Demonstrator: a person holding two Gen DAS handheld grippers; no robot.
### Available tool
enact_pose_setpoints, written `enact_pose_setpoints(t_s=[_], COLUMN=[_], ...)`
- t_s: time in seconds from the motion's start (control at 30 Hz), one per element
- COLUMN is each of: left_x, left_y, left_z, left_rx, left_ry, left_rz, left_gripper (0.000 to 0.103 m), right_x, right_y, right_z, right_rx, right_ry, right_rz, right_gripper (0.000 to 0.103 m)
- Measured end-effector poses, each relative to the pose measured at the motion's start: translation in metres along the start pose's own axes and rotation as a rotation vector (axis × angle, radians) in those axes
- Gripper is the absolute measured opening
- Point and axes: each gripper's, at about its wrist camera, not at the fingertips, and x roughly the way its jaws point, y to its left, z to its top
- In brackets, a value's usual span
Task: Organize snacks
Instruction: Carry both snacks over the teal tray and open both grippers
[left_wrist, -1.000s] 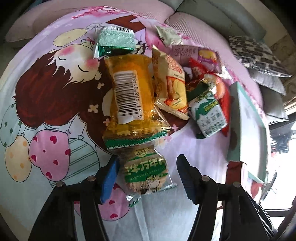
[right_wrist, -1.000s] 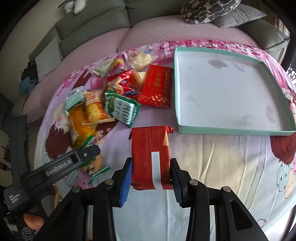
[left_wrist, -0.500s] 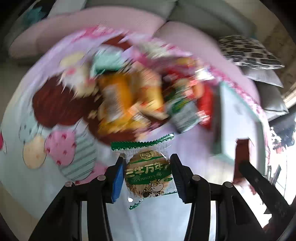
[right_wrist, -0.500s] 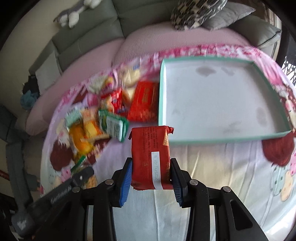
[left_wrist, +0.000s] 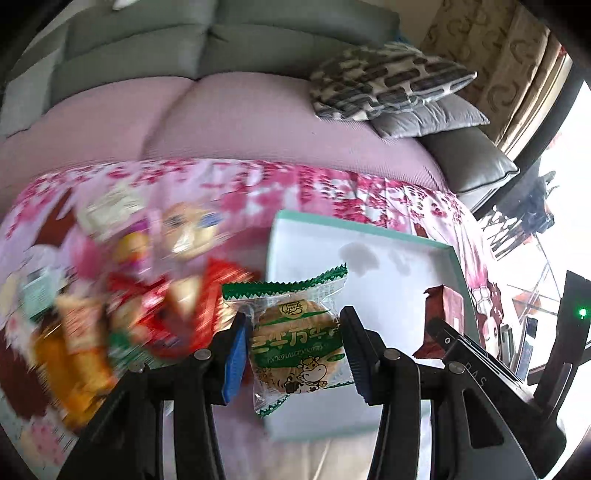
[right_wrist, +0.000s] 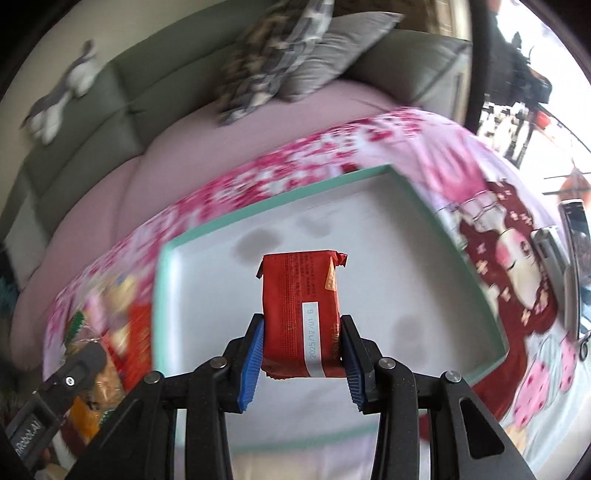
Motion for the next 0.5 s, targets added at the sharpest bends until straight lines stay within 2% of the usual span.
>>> enact_pose_setpoints(t_s=[0.2,0.43,0.47,0.5], left_x=[0.050,0.104,0.106,0.108], left_y=[-0.036,-0.058,-0.059,-0.060], left_z=[0.025,0.042,0.042,0.041], left_rx=[0.063,0.095,0.096,0.096], left_ry=[0.039,0.088,0.090,0.090], left_rz=[0.000,-0.005,-0.006,-0.004], left_gripper=[0.050,0.050,0.051,0.056], right_x=[0.032,0.050,0.052,0.054], right_y=[-0.031,-0.043,-0.045,-0.046], right_z=[0.025,0.035,0.035,0.035], right_rx=[0.029,0.023,0.023,0.023], right_ry=[-0.012,-0.013,-0.010,-0.007], right_rz=[-0.063,-0.079,-0.074,-0.070], right_gripper=[0.042,0.042,0.042,0.042])
